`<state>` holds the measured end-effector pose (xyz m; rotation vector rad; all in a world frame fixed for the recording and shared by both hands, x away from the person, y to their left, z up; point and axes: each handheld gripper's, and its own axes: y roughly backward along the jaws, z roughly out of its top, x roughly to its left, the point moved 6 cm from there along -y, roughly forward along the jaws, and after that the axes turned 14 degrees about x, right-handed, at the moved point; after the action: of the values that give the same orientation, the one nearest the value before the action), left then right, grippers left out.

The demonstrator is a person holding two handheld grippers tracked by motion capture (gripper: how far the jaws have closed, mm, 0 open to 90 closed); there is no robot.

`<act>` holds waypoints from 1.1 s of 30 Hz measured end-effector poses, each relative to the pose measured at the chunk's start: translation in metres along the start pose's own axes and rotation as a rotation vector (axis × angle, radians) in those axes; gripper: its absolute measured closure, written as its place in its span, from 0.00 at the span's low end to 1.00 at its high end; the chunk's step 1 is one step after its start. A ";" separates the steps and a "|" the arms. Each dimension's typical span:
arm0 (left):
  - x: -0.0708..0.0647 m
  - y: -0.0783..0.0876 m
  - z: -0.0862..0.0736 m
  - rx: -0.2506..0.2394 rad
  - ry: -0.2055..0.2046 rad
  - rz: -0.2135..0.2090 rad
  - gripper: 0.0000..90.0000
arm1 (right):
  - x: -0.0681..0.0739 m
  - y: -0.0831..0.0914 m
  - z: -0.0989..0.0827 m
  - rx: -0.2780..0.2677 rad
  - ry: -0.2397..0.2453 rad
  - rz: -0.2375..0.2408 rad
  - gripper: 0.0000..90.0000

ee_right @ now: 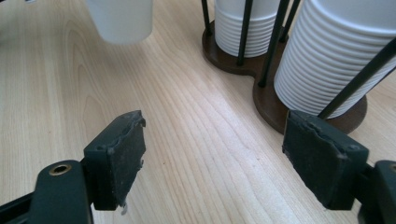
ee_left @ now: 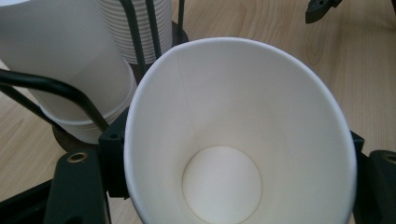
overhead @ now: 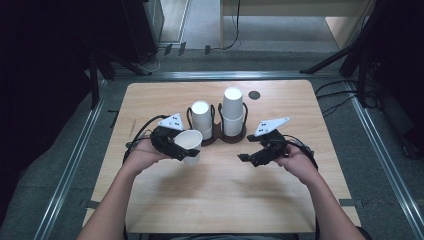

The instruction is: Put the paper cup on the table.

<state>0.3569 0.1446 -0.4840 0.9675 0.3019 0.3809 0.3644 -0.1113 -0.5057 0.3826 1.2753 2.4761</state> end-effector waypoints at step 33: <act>0.046 0.031 -0.033 -0.010 0.113 0.096 0.28 | -0.004 -0.002 -0.001 0.001 0.001 0.006 0.24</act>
<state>0.3790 0.2053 -0.4791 0.9550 0.3568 0.5257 0.3685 -0.1127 -0.5082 0.3862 1.2773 2.4805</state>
